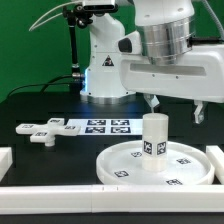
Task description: Assemble round table
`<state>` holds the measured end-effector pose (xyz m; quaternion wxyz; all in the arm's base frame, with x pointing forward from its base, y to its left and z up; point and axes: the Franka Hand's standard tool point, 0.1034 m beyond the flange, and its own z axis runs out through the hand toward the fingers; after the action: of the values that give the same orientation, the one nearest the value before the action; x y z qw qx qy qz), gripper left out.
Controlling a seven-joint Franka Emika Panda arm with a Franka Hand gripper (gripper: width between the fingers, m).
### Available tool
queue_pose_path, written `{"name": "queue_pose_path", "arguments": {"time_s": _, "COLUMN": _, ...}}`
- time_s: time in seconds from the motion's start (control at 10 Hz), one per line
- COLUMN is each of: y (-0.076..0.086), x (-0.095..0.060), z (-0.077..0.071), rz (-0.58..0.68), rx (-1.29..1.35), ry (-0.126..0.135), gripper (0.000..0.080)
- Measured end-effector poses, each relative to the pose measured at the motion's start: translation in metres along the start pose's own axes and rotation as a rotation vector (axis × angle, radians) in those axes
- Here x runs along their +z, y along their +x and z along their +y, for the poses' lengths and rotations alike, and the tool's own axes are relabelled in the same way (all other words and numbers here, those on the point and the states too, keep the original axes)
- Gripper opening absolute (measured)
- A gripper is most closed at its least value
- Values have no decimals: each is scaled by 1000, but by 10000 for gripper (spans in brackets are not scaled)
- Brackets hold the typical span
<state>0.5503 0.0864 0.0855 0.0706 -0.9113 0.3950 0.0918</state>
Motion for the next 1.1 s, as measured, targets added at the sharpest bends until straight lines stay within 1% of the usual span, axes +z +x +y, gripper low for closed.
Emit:
{"name": "queue_pose_path", "arguments": {"time_s": 0.1, "y": 0, "x": 0, "z": 0, "rz": 0, "rx": -6, "ry": -1, "gripper": 649}}
{"name": "queue_pose_path", "arguments": {"time_s": 0.4, "y": 1, "x": 1, "z": 2, "rz": 2, "rx": -243, "ry": -6, "gripper": 649}}
{"name": "queue_pose_path", "arguments": {"time_s": 0.5, "y": 5, "x": 0, "z": 6, "rz": 20, "rx": -452, "ry": -42, "gripper": 649}}
{"name": "queue_pose_path", "arguments": {"time_s": 0.6, "y": 7, "x": 1, "z": 12, "rz": 26, "rx": -593, "ry": -42, "gripper": 649}}
{"name": "queue_pose_path", "arguments": {"time_s": 0.7, "y": 11, "x": 0, "z": 20, "rz": 41, "rx": -735, "ry": -51, "gripper": 649}}
{"name": "queue_pose_path", "arguments": {"time_s": 0.8, "y": 16, "x": -2, "z": 27, "rz": 32, "rx": -747, "ry": -54, "gripper": 649}}
{"name": "queue_pose_path", "arguments": {"time_s": 1.1, "y": 15, "x": 0, "z": 27, "rz": 31, "rx": -730, "ry": -54, "gripper": 649}}
